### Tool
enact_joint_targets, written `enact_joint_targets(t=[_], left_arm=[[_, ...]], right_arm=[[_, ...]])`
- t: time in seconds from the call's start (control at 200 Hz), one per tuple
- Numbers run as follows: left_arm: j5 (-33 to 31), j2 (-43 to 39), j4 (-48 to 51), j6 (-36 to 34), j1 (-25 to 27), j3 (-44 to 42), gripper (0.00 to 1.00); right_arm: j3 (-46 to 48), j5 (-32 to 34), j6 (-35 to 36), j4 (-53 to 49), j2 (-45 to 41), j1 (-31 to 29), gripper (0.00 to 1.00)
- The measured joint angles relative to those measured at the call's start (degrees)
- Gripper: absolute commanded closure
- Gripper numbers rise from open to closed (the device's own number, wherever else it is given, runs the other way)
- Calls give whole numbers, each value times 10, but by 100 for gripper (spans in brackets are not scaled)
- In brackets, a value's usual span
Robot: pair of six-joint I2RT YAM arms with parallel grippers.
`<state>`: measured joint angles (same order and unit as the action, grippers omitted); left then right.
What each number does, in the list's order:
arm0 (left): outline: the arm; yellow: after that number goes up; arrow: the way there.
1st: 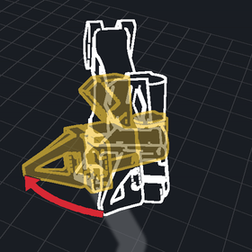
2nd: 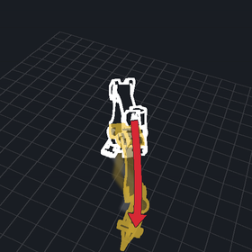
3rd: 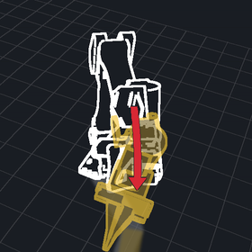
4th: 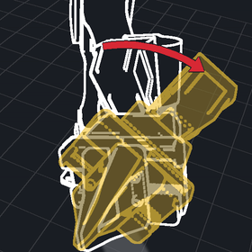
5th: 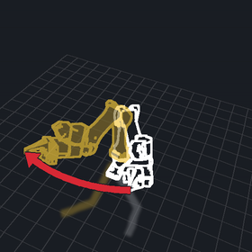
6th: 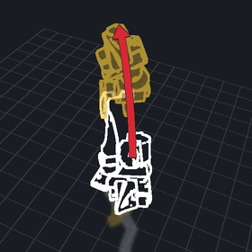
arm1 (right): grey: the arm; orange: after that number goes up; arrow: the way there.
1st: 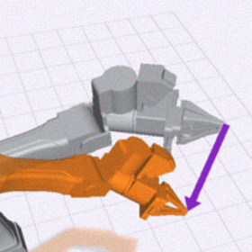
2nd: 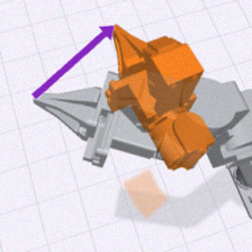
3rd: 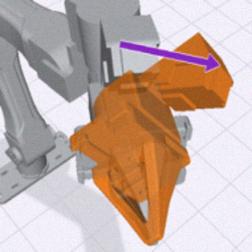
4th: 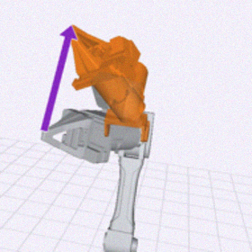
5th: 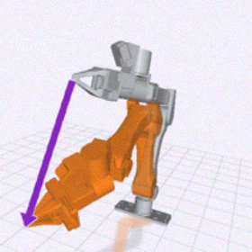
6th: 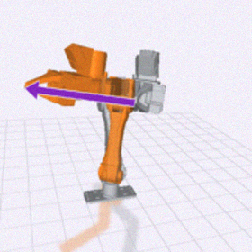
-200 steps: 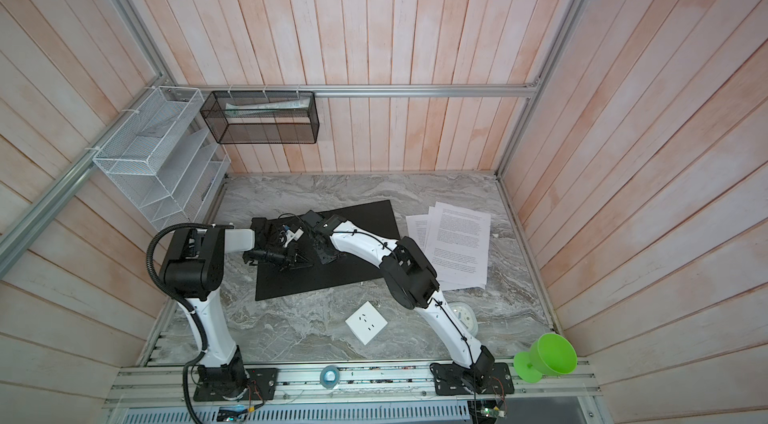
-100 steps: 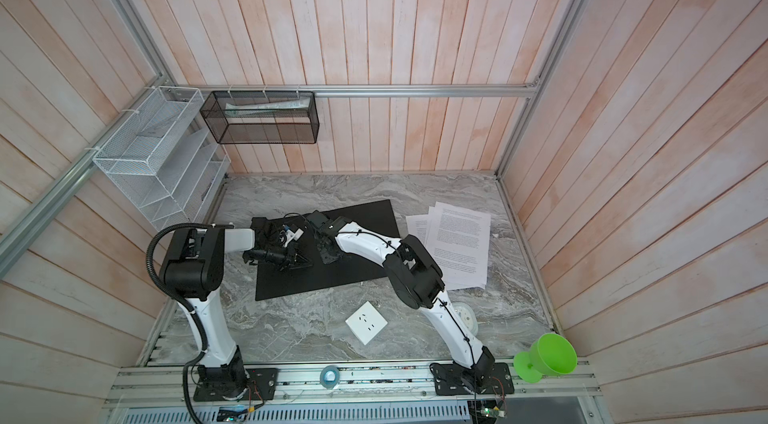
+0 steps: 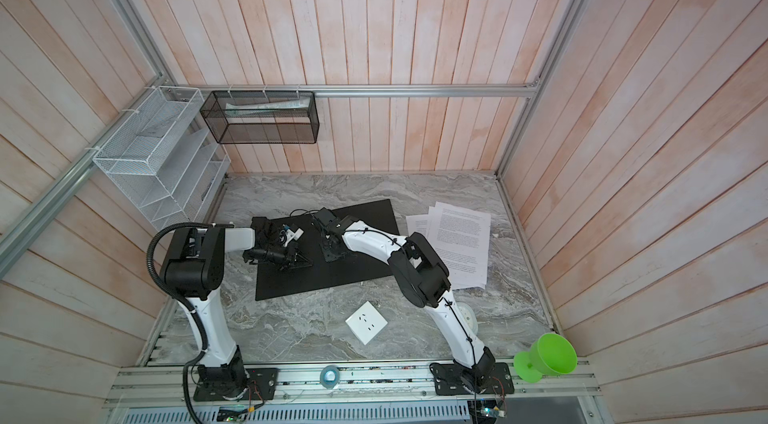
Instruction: Put the files into the folder
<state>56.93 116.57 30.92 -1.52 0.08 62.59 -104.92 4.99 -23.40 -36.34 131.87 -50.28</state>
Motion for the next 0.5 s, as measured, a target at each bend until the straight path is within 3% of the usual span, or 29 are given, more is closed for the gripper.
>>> enact_joint_targets(t=[0.495], left_arm=[[0,2,2,0,0,5,100]], right_arm=[[-16,-39,-6,-18,-10,21,88]])
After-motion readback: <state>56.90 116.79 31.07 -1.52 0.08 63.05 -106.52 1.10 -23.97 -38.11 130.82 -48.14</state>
